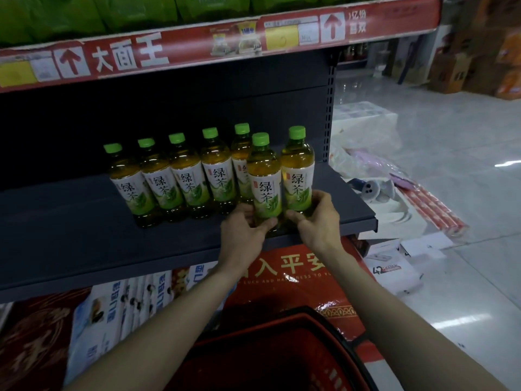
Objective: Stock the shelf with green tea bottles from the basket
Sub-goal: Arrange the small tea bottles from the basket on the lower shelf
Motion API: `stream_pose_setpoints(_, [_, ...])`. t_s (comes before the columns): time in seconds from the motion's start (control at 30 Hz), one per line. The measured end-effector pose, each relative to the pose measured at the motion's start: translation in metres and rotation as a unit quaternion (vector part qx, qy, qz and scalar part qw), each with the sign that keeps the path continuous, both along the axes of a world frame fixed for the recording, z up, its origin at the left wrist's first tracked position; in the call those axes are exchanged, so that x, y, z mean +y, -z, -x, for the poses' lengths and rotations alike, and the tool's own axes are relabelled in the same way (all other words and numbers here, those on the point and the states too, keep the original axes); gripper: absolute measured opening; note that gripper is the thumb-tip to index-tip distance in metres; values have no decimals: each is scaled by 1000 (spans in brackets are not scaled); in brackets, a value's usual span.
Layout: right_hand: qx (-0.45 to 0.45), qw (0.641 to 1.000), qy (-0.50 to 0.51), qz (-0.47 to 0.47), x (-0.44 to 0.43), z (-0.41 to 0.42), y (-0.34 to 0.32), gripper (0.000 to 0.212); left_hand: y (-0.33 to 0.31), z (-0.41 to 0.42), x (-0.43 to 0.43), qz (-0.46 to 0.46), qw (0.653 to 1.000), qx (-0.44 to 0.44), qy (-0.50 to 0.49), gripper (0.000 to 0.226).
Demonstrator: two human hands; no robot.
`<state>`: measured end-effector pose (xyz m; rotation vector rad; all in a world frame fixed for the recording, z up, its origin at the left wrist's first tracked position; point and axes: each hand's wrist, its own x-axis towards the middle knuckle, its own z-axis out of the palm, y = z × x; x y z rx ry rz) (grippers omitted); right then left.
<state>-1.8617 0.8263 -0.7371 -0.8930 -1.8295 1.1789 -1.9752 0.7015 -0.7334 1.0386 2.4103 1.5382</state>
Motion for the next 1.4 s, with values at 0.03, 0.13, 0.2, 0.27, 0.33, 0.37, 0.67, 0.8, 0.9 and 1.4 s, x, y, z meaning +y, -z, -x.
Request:
stream_pose_setpoints(0.03, [0, 1000, 2, 5, 3, -2, -1, 59, 0, -1, 4, -1, 1000, 2, -3, 37])
stream_pose_setpoints(0.13, [-19, 1000, 16, -8, 13, -6, -4, 57, 2, 1, 20, -2, 1000, 11, -20, 41])
stream_pose_setpoints(0.2, [-27, 999, 25, -16, 19, -7, -5, 57, 3, 1, 29, -5, 999, 13, -35, 48])
stream_pose_setpoints(0.27, [-39, 998, 32, -22, 24, -6, -5, 59, 3, 1, 37, -16, 999, 6, -46, 50])
stream_pose_setpoints(0.33, [-48, 998, 36, -26, 29, -5, -6, 60, 3, 2, 43, -27, 998, -2, -52, 49])
stream_pose_setpoints(0.37, [-50, 998, 38, -29, 30, -5, -6, 60, 2, 2, 46, -31, 998, -7, -53, 48])
stream_pose_setpoints(0.67, [-66, 994, 65, -53, 40, 2, -2, 59, 8, -7, 72, -67, 987, -62, -129, 43])
stream_pose_setpoints(0.8, [-75, 993, 62, -59, 45, 6, -1, 59, 12, -6, 81, -74, 981, -85, -158, 43])
stream_pose_setpoints(0.9, [-87, 993, 58, -61, 51, 10, -2, 59, 13, -7, 83, -84, 979, -77, -167, 42])
stream_pose_setpoints(1.4, [-123, 989, 33, -78, 58, 21, -5, 55, 8, -9, 85, -72, 972, -91, -206, 32])
